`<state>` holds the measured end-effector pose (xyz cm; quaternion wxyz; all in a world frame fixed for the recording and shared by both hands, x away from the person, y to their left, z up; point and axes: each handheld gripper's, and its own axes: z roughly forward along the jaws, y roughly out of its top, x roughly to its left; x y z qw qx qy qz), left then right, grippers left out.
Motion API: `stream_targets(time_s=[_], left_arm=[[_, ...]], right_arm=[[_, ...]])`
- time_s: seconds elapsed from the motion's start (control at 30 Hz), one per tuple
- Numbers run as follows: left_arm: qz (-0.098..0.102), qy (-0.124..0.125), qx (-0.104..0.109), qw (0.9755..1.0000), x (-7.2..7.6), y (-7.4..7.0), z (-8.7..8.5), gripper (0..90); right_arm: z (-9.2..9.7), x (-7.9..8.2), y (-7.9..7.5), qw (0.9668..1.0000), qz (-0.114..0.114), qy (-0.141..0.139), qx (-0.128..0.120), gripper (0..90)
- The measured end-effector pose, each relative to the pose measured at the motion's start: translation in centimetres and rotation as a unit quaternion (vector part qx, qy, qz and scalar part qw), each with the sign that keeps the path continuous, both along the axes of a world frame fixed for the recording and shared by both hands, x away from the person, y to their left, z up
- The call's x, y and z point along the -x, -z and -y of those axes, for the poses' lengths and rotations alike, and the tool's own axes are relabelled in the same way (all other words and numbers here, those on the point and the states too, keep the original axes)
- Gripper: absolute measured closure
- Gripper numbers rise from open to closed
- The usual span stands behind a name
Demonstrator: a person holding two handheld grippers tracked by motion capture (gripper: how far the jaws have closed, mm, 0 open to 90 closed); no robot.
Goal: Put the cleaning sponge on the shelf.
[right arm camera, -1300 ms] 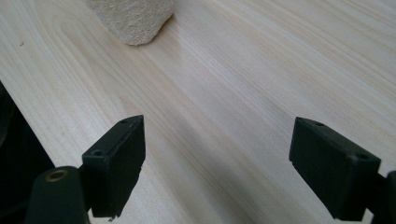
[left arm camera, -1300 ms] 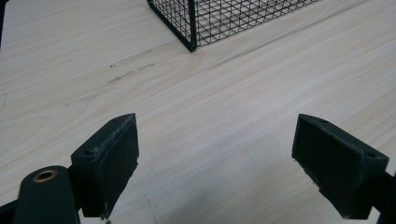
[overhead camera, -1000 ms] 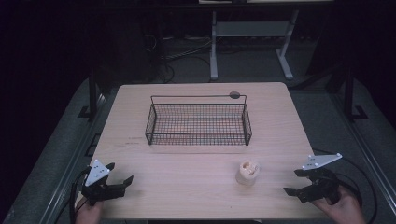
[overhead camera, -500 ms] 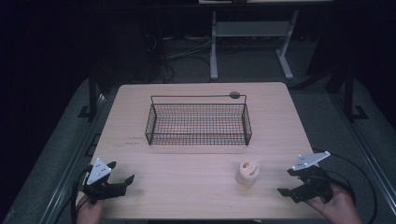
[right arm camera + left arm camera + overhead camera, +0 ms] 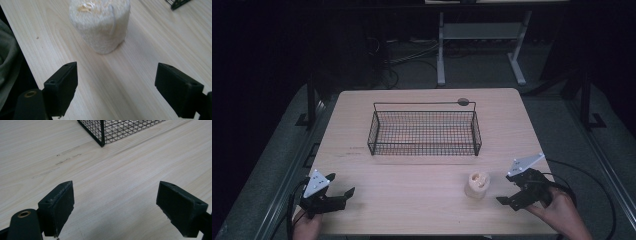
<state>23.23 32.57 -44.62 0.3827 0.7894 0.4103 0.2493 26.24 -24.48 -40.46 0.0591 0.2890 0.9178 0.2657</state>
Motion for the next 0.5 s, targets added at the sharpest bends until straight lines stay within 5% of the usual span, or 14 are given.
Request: stream_targets(time_s=[0.5], left_arm=[[0.001,0.003,-0.001,1.0000,0.0,-0.1,0.1,14.0]], right_arm=[[-2.9,-1.4,-0.5,0.9992,-0.008,-0.032,0.022,17.1]])
